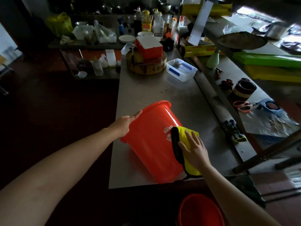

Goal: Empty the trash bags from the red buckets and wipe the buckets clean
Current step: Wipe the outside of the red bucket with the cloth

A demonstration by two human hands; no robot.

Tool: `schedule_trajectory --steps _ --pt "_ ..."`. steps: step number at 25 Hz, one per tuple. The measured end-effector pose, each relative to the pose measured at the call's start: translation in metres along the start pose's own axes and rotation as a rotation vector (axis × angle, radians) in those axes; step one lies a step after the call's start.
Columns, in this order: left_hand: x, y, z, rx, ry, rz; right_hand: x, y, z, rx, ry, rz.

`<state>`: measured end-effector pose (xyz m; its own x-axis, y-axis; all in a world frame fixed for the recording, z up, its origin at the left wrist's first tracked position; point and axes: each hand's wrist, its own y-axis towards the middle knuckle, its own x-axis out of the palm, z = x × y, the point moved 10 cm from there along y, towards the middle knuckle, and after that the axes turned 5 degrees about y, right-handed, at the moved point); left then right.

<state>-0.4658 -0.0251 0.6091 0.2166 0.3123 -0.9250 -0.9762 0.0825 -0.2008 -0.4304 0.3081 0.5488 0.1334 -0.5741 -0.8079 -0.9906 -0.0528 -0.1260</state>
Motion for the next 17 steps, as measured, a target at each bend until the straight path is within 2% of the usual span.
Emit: schedule_trajectory --steps 3,6,8,14,17 --pt "0.000 0.006 0.002 0.008 0.013 -0.006 0.012 -0.018 -0.019 -0.094 -0.203 0.079" --pt "0.002 0.014 0.000 0.025 0.006 -0.022 0.052 -0.052 -0.068 -0.409 -0.443 0.106" --pt "0.003 0.020 -0.003 0.040 -0.002 -0.050 0.076 -0.059 -0.092 -0.554 -0.539 0.110" --pt "0.003 0.031 -0.004 0.100 -0.092 -0.148 0.101 -0.003 -0.157 -0.628 -0.601 0.096" --pt "0.002 0.038 -0.007 0.126 -0.023 -0.163 0.105 0.029 -0.190 -0.608 -0.580 0.111"
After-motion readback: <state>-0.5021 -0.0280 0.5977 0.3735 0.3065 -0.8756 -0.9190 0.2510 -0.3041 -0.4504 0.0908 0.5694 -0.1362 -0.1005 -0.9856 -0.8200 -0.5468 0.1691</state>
